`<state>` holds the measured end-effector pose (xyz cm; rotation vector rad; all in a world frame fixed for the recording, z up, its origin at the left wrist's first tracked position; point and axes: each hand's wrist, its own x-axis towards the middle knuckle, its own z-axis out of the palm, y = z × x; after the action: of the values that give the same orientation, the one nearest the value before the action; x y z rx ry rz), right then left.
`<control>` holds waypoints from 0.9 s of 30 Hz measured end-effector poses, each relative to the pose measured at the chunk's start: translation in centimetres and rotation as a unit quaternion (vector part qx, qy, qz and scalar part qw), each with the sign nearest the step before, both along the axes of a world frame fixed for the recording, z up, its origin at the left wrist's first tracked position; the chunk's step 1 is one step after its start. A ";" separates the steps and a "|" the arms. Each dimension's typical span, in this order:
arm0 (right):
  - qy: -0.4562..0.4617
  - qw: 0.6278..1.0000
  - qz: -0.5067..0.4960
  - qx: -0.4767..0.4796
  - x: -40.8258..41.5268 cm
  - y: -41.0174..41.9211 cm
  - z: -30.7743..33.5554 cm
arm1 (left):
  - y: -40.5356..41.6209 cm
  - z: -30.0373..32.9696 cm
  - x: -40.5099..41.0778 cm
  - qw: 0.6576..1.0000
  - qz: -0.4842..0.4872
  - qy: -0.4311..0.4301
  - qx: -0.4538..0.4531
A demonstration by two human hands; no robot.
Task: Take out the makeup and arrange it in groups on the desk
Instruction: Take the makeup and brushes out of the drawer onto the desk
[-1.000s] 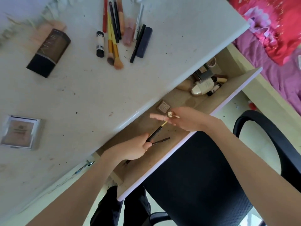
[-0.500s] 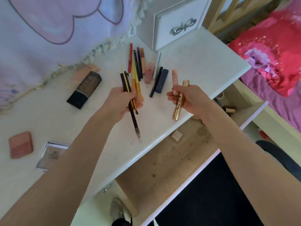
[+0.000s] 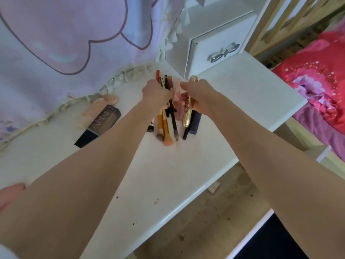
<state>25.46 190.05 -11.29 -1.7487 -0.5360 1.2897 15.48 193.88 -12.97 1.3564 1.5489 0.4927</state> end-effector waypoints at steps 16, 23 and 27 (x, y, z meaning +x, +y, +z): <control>-0.400 0.908 0.087 0.091 -0.8 -6.2 -2.3 | -5.4 -4.5 -4.8 0.951 -0.207 0.143 0.179; -0.408 0.899 0.128 0.098 -1.8 -10.7 -5.7 | -5.6 -5.2 -4.7 0.909 -0.245 0.213 0.262; -0.481 0.860 0.121 0.120 -1.6 -10.4 -6.2 | -6.4 -6.4 -5.4 0.899 -0.256 0.186 0.302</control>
<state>23.81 179.62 -17.44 -2.0656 -1.4444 0.3593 10.04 187.49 -19.32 2.3720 1.2823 0.4061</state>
